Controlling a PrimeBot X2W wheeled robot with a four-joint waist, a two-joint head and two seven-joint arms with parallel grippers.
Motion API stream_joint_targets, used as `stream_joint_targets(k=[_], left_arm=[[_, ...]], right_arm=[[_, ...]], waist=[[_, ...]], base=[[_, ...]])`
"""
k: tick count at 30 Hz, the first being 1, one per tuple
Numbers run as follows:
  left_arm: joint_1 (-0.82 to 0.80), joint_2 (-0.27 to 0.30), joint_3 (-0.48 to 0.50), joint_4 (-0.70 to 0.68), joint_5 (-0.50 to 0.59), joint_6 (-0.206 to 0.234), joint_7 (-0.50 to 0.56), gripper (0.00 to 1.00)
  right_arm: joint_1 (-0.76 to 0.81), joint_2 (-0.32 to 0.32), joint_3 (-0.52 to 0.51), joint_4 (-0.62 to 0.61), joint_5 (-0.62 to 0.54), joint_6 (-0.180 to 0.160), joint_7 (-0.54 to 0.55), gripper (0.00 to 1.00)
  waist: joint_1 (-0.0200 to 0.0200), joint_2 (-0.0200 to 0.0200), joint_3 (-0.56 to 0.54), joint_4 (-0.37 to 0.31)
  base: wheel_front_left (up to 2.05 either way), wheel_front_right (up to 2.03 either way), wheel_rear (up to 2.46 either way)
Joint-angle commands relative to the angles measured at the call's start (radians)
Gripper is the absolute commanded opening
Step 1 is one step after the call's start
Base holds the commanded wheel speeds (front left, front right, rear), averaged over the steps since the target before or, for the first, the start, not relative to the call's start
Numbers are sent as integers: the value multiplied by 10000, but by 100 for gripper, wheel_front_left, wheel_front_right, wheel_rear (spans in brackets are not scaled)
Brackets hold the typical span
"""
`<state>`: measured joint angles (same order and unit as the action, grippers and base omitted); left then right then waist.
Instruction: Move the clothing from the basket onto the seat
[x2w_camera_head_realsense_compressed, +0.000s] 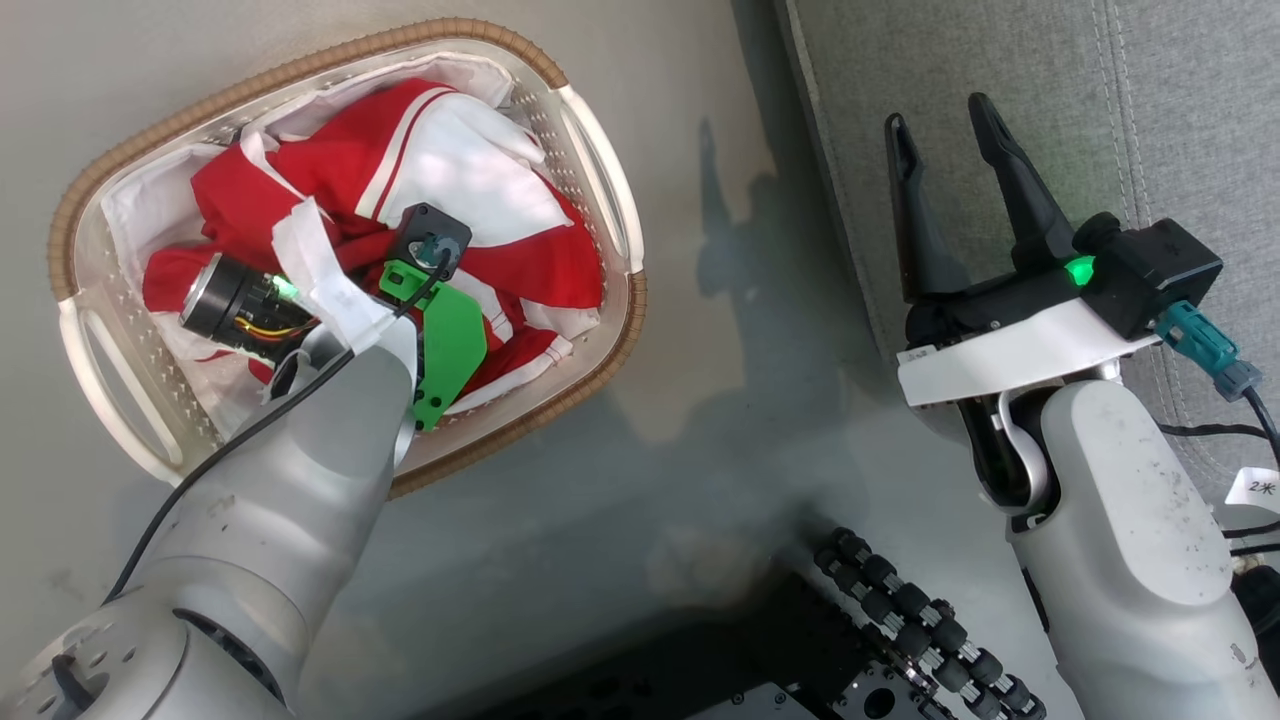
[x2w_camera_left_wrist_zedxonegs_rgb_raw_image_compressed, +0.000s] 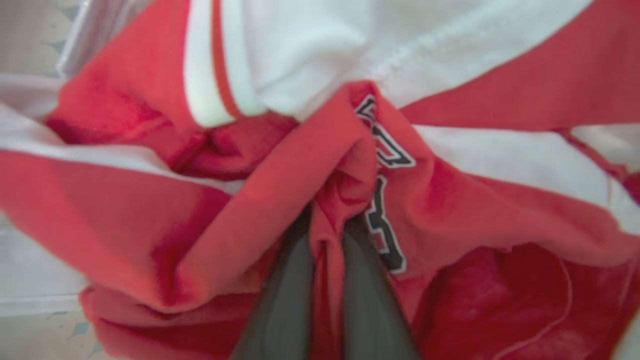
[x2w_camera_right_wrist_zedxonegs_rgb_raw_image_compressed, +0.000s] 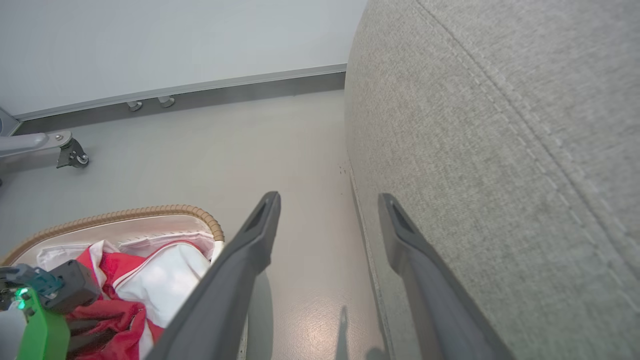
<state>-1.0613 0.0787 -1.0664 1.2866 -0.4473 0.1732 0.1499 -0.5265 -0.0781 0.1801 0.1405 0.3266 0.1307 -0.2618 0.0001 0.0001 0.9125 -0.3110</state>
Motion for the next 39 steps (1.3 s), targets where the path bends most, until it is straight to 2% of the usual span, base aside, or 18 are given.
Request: stream_joint_targets(k=[1,8,19,23,28,34,39], left_arm=[[131,107,24,26,-132,-40,-188,0],[597,-53,151,-23,-359,-212,-1237,0],[1660,-258,265,-297,-944,-934,-3070,0],[2160,-282,673,-582,-1505,-1082,-3730,0],[2811,-272,848,-1106,-1867,-1304,-4094,0],[3589,-135,1662,-2327,-1840,-1069,-4147,0],[4657,183,2928,-4248,-1288,-890,-4143,0]], right_arm=[[-102,1,16,71,96,1,-47,100],[175,33,-112,324,77,1,-47,100],[1093,-329,-32,753,-385,1,-47,100],[1410,-388,29,944,-448,1,-47,100],[1847,-423,91,1126,-591,1,-47,100],[2353,-419,197,1323,-758,-1,-47,100],[2868,-355,297,1549,-840,1,-47,100]], waist=[[-1,-1,-135,11],[-1,-1,-1000,158],[-1,-1,-3106,973],[-1,-1,-3925,1250],[-1,-1,-4851,1612],[-1,-1,-5822,1982],[-1,-1,-6715,2307]], base=[[0,0,0],[0,0,0],[0,0,0],[0,0,0],[0,0,0],[0,0,0],[0,0,0]])
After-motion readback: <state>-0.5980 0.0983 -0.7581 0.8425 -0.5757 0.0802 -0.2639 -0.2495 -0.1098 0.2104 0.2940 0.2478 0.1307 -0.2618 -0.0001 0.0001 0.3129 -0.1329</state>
